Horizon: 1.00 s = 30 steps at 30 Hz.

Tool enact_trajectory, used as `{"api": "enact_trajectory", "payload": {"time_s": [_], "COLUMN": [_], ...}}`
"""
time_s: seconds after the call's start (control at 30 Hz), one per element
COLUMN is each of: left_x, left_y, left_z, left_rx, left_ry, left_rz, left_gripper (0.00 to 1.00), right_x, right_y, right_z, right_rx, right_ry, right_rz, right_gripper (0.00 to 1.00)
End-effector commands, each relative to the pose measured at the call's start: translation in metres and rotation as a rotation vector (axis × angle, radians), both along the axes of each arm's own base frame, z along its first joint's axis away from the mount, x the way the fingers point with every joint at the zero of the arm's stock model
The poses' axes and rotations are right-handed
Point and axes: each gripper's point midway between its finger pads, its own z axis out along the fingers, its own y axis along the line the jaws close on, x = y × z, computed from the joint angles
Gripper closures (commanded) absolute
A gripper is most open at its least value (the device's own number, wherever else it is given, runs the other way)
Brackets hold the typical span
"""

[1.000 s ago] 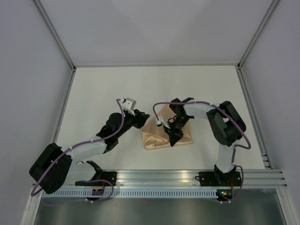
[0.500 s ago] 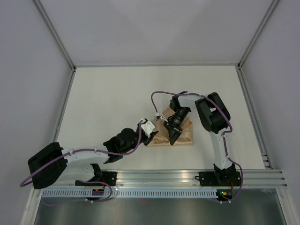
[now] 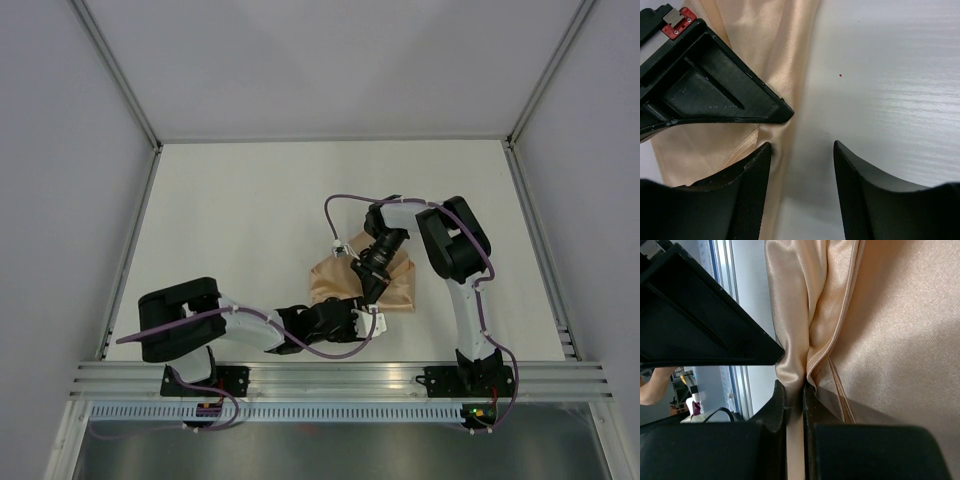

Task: Fold the napkin, place the utensils inside, and roll it up
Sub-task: Roll the napkin with the utensil

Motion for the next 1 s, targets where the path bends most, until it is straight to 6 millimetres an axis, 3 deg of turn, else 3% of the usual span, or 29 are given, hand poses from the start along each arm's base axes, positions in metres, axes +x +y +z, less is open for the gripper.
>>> {"api": "enact_trajectory", "payload": {"time_s": [0.0, 0.3, 0.5, 0.9, 0.97], "left_x": [0.013, 0.029, 0.024, 0.017, 0.014], "left_y": [-0.014, -0.009, -0.008, -0.012, -0.011], "left_z": [0.007, -0.002, -0.017, -0.026, -0.029], "left_rx": [0.005, 0.047, 0.108, 0.139, 0.144], "left_ry": [-0.104, -0.197, -0.185, -0.081, -0.046], "left_rz": [-0.017, 0.026, -0.02, -0.051, -0.063], "left_gripper": [0.41, 0.44, 0.46, 0.95, 0.98], "right_x": [0.022, 0.022, 0.022, 0.022, 0.023], "right_y": [-0.018, -0.019, -0.018, -0.017, -0.016], "right_z": [-0.045, -0.045, -0.045, -0.043, -0.04], "right_rx": [-0.061, -0.064, -0.065, -0.057, -0.048], "right_ry": [-0.146, -0.139, -0.134, -0.127, -0.129], "right_rz": [0.085, 0.083, 0.081, 0.071, 0.057], "right_gripper": [1.0, 1.0, 1.0, 0.99, 0.97]}}
